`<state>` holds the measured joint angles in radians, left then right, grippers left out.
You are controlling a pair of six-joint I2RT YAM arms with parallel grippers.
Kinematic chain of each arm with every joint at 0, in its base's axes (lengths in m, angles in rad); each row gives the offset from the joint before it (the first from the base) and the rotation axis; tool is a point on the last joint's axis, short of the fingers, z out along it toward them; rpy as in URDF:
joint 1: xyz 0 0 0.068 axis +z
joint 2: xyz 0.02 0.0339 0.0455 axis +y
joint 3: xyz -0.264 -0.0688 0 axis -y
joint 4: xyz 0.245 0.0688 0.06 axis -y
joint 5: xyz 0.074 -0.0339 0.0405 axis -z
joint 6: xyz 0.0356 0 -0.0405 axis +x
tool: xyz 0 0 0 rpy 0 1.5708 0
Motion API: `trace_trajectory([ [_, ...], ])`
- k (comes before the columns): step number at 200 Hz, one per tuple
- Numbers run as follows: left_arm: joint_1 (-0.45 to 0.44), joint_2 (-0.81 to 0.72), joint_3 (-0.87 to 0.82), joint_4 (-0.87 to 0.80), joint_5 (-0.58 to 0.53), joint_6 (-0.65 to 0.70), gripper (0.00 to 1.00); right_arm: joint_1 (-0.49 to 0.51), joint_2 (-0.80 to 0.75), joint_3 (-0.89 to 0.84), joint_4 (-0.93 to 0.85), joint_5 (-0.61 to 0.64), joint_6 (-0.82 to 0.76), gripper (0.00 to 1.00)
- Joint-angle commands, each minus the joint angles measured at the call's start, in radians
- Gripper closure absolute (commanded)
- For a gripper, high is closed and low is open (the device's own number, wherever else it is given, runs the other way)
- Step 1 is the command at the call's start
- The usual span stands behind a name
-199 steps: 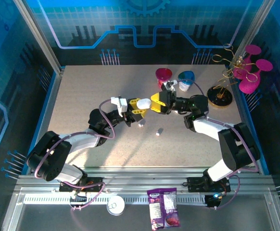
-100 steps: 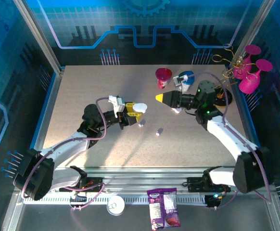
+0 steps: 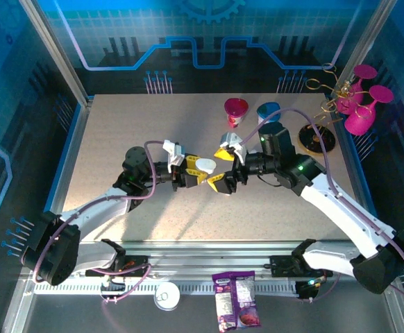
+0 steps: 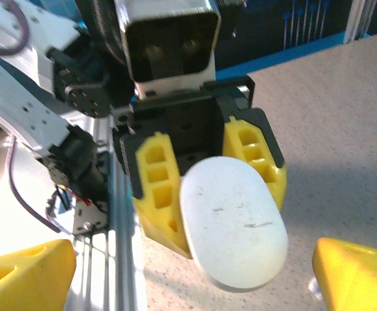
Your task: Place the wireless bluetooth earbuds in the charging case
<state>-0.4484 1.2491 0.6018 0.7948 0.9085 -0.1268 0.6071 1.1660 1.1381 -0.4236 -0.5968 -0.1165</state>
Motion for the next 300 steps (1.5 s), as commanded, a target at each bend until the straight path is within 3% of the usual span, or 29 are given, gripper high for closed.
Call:
trace_trajectory([
  [1, 0.005, 0.018, 0.035, 0.044, 0.060, -0.003, 0.74, 0.016, 0.034, 0.043, -0.087, 0.084, -0.103, 0.06],
  [31, 0.005, 0.024, 0.029, 0.084, 0.078, -0.029, 0.74, 0.014, 0.076, 0.073, -0.087, 0.151, -0.081, 0.07],
  [99, 0.005, 0.022, 0.016, 0.045, 0.086, 0.031, 0.74, -0.089, 0.076, 0.070, -0.009, 0.056, 0.068, 0.11],
  [174, 0.005, 0.038, 0.016, 0.052, 0.095, 0.047, 0.74, -0.132, 0.071, 0.080, -0.003, 0.099, 0.146, 0.13],
  [192, 0.008, 0.038, 0.010, 0.050, 0.069, 0.048, 0.74, -0.144, 0.053, 0.065, 0.010, 0.086, 0.154, 0.10],
  [205, 0.016, 0.039, -0.002, 0.065, 0.033, 0.054, 0.74, -0.149, 0.014, 0.023, 0.066, 0.099, 0.175, 0.00],
  [247, 0.070, 0.049, -0.074, 0.226, -0.071, 0.025, 0.74, -0.252, -0.081, -0.145, 0.254, 0.143, 0.370, 0.00],
  [272, 0.098, 0.043, -0.103, 0.311, -0.089, -0.014, 0.75, -0.321, -0.052, -0.174, 0.192, 0.195, 0.459, 0.01],
  [300, 0.103, 0.007, -0.112, 0.290, -0.094, 0.000, 0.75, -0.341, 0.043, -0.168, 0.037, 0.280, 0.501, 0.08],
])
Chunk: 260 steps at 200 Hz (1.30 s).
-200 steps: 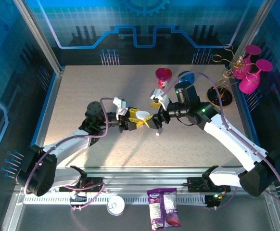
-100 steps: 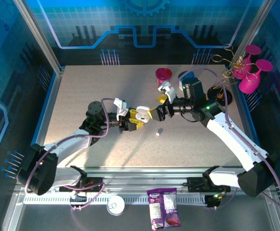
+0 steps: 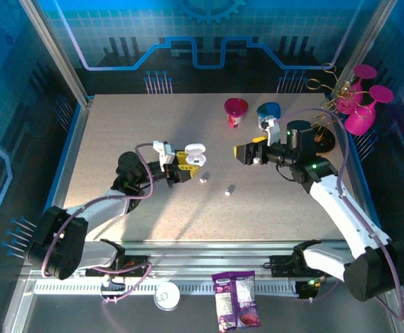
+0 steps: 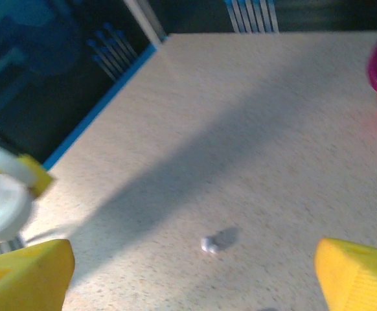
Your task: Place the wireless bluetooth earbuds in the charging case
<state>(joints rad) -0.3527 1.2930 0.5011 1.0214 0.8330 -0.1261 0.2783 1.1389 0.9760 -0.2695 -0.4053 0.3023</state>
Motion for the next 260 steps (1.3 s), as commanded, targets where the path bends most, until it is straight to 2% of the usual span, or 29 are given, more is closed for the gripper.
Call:
trace_trajectory([
  [1, 0.008, -0.037, -0.012, 0.062, -0.019, 0.000, 0.75, -0.013, 0.075, -0.006, -0.123, 0.090, 0.084, 0.08],
  [34, 0.008, -0.074, -0.013, 0.016, -0.020, 0.023, 0.75, 0.022, 0.202, -0.010, -0.191, 0.097, 0.105, 0.12],
  [87, 0.008, -0.090, -0.012, -0.003, -0.007, 0.024, 0.74, 0.137, 0.398, 0.069, -0.329, 0.252, 0.040, 0.34],
  [146, 0.007, -0.087, -0.011, -0.003, 0.003, 0.024, 0.74, 0.240, 0.536, 0.107, -0.288, 0.219, 0.063, 0.36],
  [160, 0.007, -0.088, -0.012, -0.003, 0.008, 0.022, 0.75, 0.265, 0.572, 0.134, -0.274, 0.214, 0.070, 0.40],
  [195, 0.008, -0.112, -0.017, -0.021, 0.011, 0.021, 0.75, 0.312, 0.675, 0.258, -0.280, 0.223, 0.050, 0.46],
  [260, 0.007, -0.182, -0.033, -0.089, 0.010, 0.040, 0.74, 0.401, 0.899, 0.570, -0.468, 0.358, -0.096, 0.58],
])
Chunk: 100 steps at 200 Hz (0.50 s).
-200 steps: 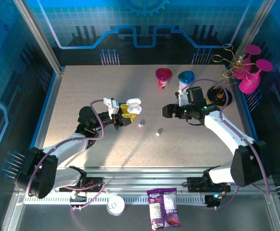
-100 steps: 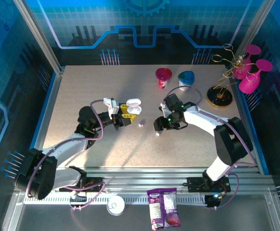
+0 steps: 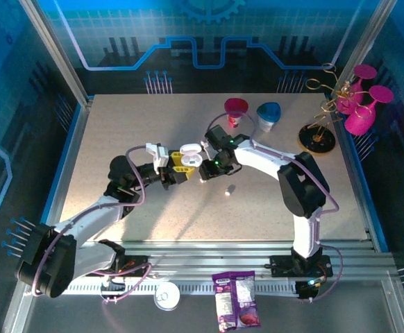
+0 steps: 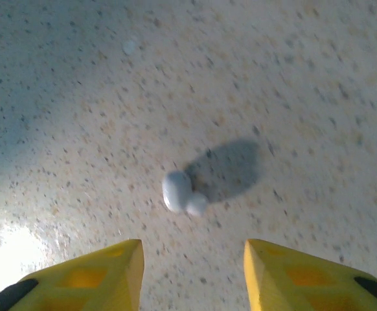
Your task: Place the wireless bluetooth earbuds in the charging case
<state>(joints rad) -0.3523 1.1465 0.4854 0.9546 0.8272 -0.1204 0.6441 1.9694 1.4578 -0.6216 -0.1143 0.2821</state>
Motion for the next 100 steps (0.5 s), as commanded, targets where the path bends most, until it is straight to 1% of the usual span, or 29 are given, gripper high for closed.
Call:
trace_trajectory([
  [1, 0.006, -0.037, -0.018, -0.024, 0.016, 0.035, 0.74, 0.036, 0.072, 0.092, -0.118, 0.068, -0.078, 0.59],
  [10, 0.007, -0.043, -0.019, -0.033, 0.014, 0.040, 0.74, 0.044, 0.100, 0.125, -0.140, 0.089, -0.091, 0.62],
  [44, 0.006, -0.047, -0.022, -0.046, 0.013, 0.052, 0.74, 0.075, 0.184, 0.225, -0.214, 0.146, -0.127, 0.65],
  [59, 0.006, -0.044, -0.022, -0.045, 0.014, 0.053, 0.74, 0.084, 0.207, 0.249, -0.229, 0.158, -0.131, 0.67],
  [91, 0.007, -0.037, -0.019, -0.039, 0.016, 0.052, 0.74, 0.097, 0.234, 0.275, -0.250, 0.166, -0.138, 0.69],
  [100, 0.007, -0.036, -0.022, -0.040, 0.014, 0.052, 0.74, 0.098, 0.237, 0.277, -0.253, 0.166, -0.139, 0.71],
])
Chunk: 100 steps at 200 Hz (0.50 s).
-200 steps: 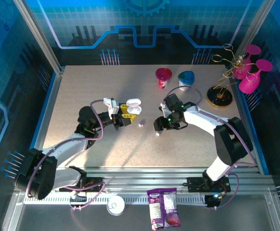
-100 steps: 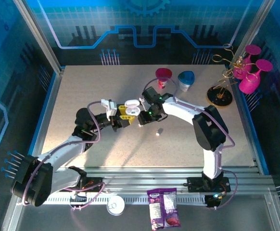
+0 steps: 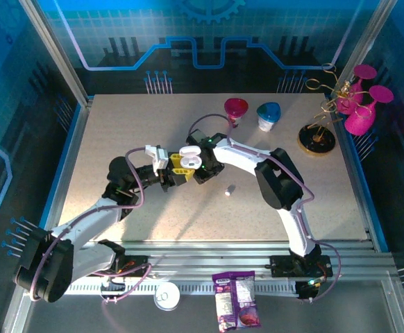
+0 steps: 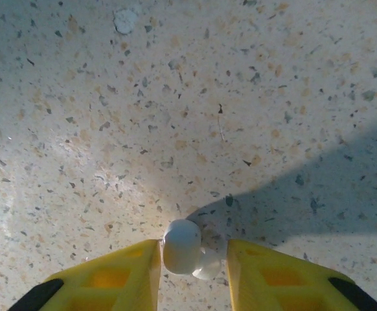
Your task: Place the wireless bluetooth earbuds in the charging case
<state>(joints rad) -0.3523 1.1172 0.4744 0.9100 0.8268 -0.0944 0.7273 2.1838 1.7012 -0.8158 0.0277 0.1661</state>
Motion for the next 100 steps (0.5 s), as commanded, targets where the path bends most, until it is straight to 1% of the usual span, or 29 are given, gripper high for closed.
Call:
trace_trajectory([
  [1, 0.007, -0.007, -0.011, 0.005, 0.014, 0.028, 0.74, 0.014, 0.024, 0.034, -0.058, 0.024, -0.023, 0.71],
  [54, 0.006, -0.004, -0.014, 0.007, 0.014, 0.022, 0.74, 0.015, 0.046, 0.053, -0.060, 0.028, -0.023, 0.72],
  [100, 0.007, -0.005, -0.014, 0.006, 0.015, 0.022, 0.74, 0.017, 0.066, 0.094, -0.076, 0.040, -0.028, 0.68],
])
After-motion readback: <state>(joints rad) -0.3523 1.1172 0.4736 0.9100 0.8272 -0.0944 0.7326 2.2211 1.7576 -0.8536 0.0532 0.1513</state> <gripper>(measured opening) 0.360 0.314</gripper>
